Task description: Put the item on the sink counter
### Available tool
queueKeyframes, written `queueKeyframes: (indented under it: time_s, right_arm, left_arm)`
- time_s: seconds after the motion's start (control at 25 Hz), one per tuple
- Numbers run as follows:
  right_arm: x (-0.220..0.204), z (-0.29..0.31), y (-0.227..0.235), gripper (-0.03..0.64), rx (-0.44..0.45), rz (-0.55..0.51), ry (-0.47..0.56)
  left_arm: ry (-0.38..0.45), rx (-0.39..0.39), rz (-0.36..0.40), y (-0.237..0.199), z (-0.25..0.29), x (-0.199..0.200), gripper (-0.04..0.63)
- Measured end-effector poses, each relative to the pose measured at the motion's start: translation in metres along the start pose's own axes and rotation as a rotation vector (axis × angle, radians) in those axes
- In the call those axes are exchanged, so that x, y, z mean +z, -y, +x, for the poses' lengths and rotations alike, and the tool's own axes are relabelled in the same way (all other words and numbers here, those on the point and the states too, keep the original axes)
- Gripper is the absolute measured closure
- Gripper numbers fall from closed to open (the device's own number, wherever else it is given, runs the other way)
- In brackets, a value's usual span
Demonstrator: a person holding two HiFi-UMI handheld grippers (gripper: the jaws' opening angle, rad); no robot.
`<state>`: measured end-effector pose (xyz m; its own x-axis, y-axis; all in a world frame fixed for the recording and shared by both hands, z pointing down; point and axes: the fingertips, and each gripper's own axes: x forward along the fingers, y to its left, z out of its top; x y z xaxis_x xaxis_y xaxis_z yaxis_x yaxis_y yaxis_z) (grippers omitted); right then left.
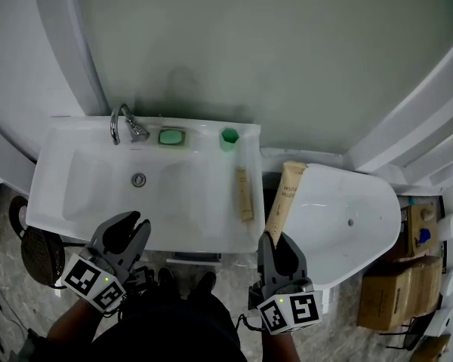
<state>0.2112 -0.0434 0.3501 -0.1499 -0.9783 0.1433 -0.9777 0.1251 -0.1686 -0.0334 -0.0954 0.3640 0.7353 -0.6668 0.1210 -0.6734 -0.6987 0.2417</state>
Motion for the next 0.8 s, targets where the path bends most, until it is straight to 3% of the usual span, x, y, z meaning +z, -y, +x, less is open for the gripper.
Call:
queueKeyframes:
  time_s: [0.8]
  right_arm:
    - [0.001, -0.029, 0.055, 0.535, -0.134, 0.031, 0.024]
  left_arm:
    - [-0.009, -0.01, 0.01, 0.01, 0.009, -0.006, 0.497]
